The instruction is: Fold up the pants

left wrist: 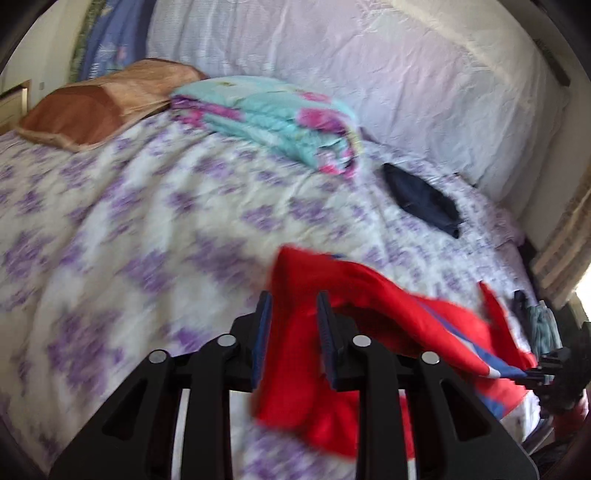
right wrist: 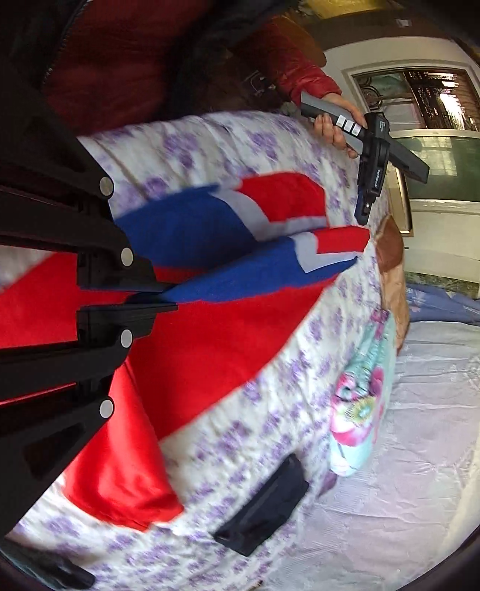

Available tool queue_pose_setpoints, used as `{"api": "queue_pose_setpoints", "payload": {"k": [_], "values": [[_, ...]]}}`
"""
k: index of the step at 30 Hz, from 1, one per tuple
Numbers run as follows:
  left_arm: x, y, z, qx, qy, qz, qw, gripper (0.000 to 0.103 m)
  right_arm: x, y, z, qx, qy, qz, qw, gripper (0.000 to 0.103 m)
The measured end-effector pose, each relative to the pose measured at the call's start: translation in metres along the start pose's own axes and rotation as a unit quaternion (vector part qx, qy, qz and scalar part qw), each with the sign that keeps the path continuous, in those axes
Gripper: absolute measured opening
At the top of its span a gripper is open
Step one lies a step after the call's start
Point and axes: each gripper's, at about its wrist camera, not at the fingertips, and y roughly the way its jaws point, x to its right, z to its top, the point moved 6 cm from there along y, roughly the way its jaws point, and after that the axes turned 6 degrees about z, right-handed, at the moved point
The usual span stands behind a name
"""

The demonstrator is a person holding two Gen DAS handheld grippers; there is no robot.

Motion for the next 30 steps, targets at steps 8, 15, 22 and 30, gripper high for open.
{"api": "queue_pose_setpoints", "payload": {"k": [8,15,22,30], "values": [[0.013,-0.006,-0.038,-0.067,-0.065,-0.106,0.9900,0.041,-0.003,0.001,-0.009,0.004,0.014,-0.002,1.000,0.005],[0.030,0.000,-0.022,-0.066,-0.165,-0.157,0.9715,0.064,-0.008,-0.005,-0.010,0.012,0.009,-0.008,1.000,0.005],[0.026,0.027,-0.025,-0.113,-0.232,-0.130,0.9572,0.064,-0.011,-0.013,-0.010,0.024,0.004,-0.010,1.000,0.005],[0.020,0.034,-0.009,-0.082,-0.245,-0.132,0.9570,0.025,-0.013,-0.013,-0.012,0.022,0.008,-0.011,1.000,0.005]]}}
